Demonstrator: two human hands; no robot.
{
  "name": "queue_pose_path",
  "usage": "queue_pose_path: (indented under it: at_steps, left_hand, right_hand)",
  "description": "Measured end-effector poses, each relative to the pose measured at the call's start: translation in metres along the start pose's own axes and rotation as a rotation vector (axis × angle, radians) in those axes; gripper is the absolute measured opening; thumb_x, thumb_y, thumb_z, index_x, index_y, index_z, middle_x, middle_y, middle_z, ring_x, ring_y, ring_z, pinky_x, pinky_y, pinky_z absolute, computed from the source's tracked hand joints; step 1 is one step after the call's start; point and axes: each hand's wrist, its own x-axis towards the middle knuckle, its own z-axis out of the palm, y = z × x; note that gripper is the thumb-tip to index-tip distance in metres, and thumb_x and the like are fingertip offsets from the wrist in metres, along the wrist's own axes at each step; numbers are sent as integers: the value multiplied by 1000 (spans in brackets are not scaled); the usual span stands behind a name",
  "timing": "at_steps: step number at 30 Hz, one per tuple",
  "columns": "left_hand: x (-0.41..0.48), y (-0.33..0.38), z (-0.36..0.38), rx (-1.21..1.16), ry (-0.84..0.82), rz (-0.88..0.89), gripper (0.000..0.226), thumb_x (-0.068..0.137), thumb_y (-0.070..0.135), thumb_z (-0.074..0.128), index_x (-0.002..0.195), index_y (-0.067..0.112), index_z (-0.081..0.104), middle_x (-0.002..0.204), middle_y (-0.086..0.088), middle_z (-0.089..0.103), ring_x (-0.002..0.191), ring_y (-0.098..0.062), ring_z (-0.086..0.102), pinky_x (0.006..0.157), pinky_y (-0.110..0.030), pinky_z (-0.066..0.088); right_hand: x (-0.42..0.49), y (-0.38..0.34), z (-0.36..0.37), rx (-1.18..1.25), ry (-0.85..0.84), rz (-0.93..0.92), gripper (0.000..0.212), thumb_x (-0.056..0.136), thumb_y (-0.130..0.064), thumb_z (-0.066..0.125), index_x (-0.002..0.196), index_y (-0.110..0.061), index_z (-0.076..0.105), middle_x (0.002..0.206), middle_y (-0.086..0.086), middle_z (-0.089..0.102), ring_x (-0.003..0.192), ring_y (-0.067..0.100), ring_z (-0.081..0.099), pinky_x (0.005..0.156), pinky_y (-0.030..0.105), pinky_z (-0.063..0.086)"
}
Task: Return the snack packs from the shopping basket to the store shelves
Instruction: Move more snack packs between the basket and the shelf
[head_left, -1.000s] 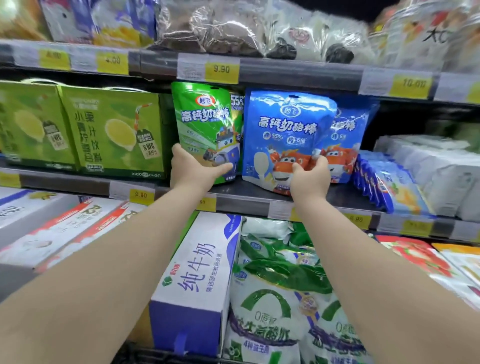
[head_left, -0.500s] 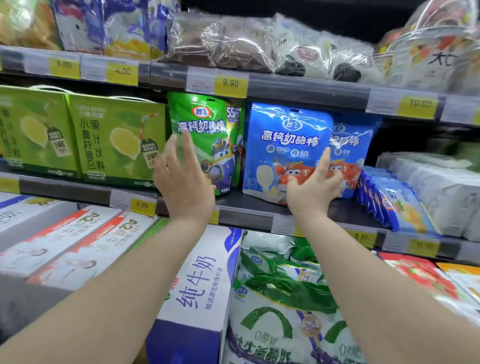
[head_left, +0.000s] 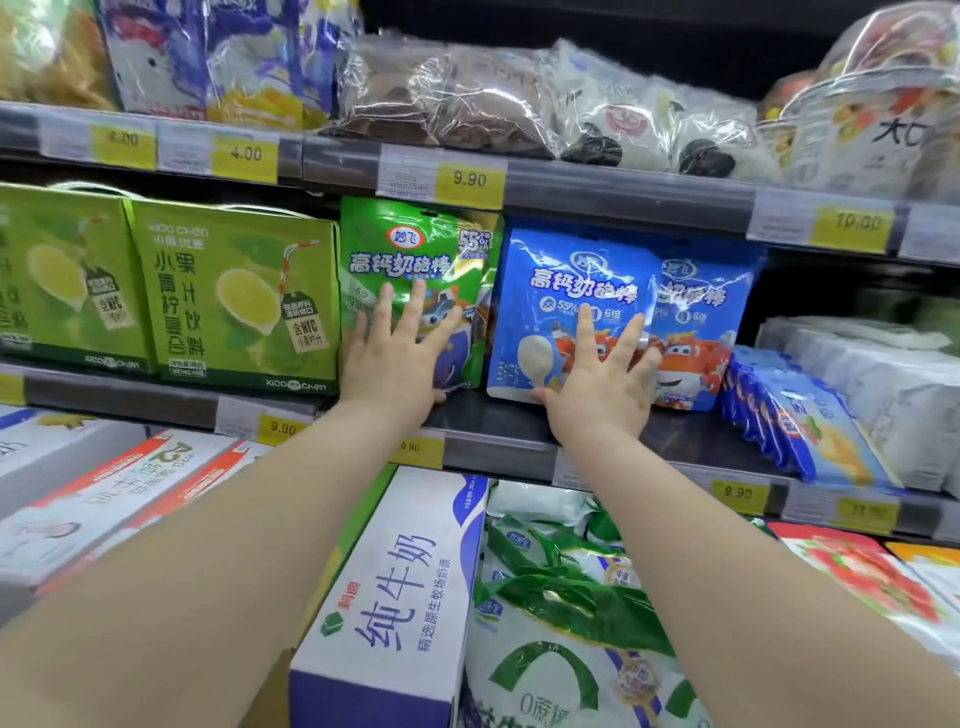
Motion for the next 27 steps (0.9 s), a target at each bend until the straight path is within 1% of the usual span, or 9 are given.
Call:
queue_pose_path:
  at_steps: [3,7,9,13,17,20,22,24,27]
  left_hand:
    - [8,-20,3,-18,-48,122,98,81,35,70,147,43,-1,159,2,-10,145,-34,-5,115,-48,17]
    - [22,-32,3,-74,-122,182,105,78,22,74,147,44,-2,159,7,-12,146,-28,-5,112,-46,26]
    - [24,-30,4,-67,-86,175,104,81,12,69,147,43,-6,159,6,-9,146,-28,-2,109,-42,32]
    - [22,-17,6,-90,2,96,92,88,-2,51,148,40,-5,160,8,-3,146,-26,4,92,-38,45]
    - [22,-18,10,-163,-14,67,93,85,-11,48,149,39,1,159,8,-3,146,-25,0,101,-39,40]
    - [24,-21,7,-247,-89,77,102,81,-11,59,149,40,3,160,7,-5,146,-25,-4,109,-39,30]
    - [22,-25,2,-336,-138,82,99,78,1,71,149,36,13,160,4,-1,146,-25,-3,114,-41,20]
    - [14,-28,-7,-419,-124,72,88,76,16,76,148,27,27,159,-2,8,146,-26,3,117,-40,13]
    - [-7,-27,-22,-455,-17,55,66,83,27,70,141,19,41,151,-7,34,140,-27,25,115,-38,20]
  right_hand:
    - [0,-1,-1,23,-7,13,99,80,-50,67,147,-41,-5,156,12,-19,138,45,5,111,52,18]
    - [-5,-6,0,129,-4,-27,107,76,-42,74,148,-36,-5,154,18,-16,136,46,5,109,48,23]
    - [-8,-10,3,157,12,-53,108,75,-42,75,148,-37,-4,153,20,-11,135,46,4,106,49,28]
    - [-6,-24,11,105,16,-82,107,76,-47,72,148,-33,-6,150,21,-6,134,45,5,100,48,38]
    - [2,-30,18,29,11,-77,106,76,-50,70,148,-30,-5,149,21,-1,132,43,8,100,46,37]
    - [5,-30,19,-16,4,-65,105,76,-57,66,148,-30,-5,150,21,1,132,43,10,103,44,32]
    - [3,-30,17,-31,0,-63,106,75,-60,64,148,-30,-6,151,21,1,133,43,10,107,45,26]
    - [-3,-30,14,-32,-14,-77,108,74,-63,63,148,-31,-9,153,23,-2,136,45,5,111,48,17]
    - [-20,-24,3,20,-12,-110,106,74,-66,60,149,-31,-6,155,23,-9,140,46,-5,115,51,3]
